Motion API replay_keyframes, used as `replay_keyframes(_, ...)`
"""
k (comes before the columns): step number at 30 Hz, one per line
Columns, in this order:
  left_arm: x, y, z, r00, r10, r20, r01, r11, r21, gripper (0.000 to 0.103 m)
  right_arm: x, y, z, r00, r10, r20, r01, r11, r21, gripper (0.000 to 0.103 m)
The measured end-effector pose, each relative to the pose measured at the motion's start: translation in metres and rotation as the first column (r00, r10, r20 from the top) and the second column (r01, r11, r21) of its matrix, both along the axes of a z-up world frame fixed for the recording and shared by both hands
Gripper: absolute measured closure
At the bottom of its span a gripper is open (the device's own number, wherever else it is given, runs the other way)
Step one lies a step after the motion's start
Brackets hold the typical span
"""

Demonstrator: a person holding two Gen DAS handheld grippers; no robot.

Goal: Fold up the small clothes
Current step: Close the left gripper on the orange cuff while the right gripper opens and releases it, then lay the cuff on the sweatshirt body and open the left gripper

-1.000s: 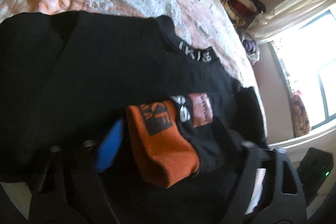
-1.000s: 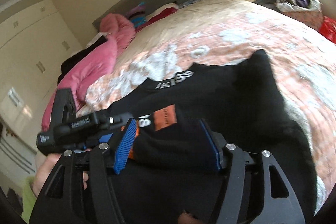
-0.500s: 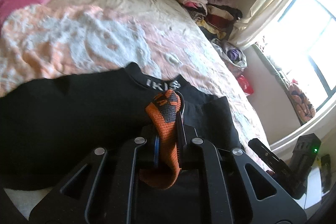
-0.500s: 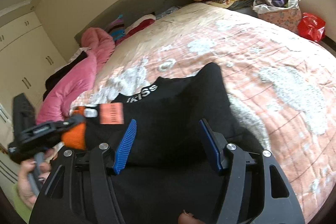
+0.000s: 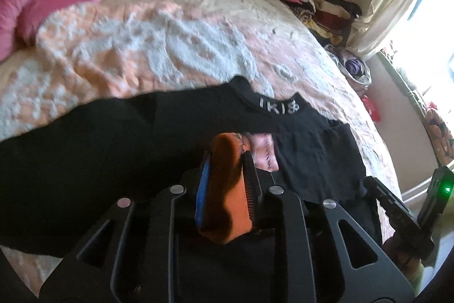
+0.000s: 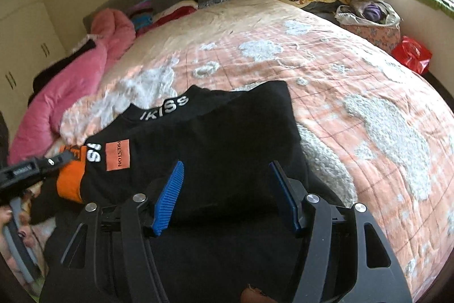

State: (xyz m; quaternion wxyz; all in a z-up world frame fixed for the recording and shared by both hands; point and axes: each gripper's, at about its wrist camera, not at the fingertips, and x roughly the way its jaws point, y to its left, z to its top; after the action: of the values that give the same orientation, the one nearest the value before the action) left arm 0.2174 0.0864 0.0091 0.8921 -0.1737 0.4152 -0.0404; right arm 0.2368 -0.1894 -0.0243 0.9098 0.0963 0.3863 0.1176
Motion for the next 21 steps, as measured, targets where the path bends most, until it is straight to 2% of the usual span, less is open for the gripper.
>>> replay_keyframes(3,-0.007,-0.003,0.009,0.998,-0.022,0.053,0.022,1.000,-0.001,0.083,0.006,0.010,-0.003,1.000,0.024,-0.014,-0.024,0.999,-0.036,0.040)
replay_keyframes(5,-0.008,-0.009,0.006,0.998,-0.045,0.042,0.045,0.999,0.006,0.078,0.009,0.014,-0.007,0.999,0.035,-0.031,-0.037,0.997,-0.064,0.037)
replay_keyframes(9,0.001,-0.018,-0.029,0.993,-0.078,-0.092,0.080,0.997,0.012,0.077,0.016,0.014,-0.022,0.996,-0.001,-0.092,-0.010,0.992,-0.126,0.037)
replay_keyframes(11,0.005,-0.018,-0.050,0.984,-0.070,-0.166,0.076,0.997,0.029,0.072,0.018,0.010,-0.030,0.993,-0.013,-0.120,-0.002,0.992,-0.126,0.037)
replay_keyframes(13,0.002,-0.016,-0.048,0.986,-0.066,-0.154,0.068,0.998,0.011,0.068,0.016,0.009,-0.032,0.993,-0.009,-0.116,-0.004,0.993,-0.115,0.037)
replay_keyframes(14,-0.001,-0.014,-0.044,0.988,-0.066,-0.137,0.066,0.998,-0.002,0.054,0.014,0.009,-0.030,0.994,-0.007,-0.105,-0.005,0.994,-0.112,0.037)
replay_keyframes(16,-0.008,-0.012,-0.037,0.993,-0.053,-0.107,0.054,0.998,0.013,0.042,0.007,0.007,-0.024,0.997,0.002,-0.071,-0.007,0.997,-0.081,0.035)
replay_keyframes(19,-0.020,-0.008,-0.026,0.997,-0.031,-0.066,0.034,0.998,0.049,0.042,-0.004,0.007,-0.013,1.000,0.013,-0.018,-0.014,0.998,-0.063,0.026)
replay_keyframes(21,-0.029,-0.002,-0.019,0.999,-0.007,-0.036,0.009,0.999,0.047,0.037,-0.012,0.010,-0.005,0.999,0.031,0.008,-0.031,0.998,-0.055,0.020)
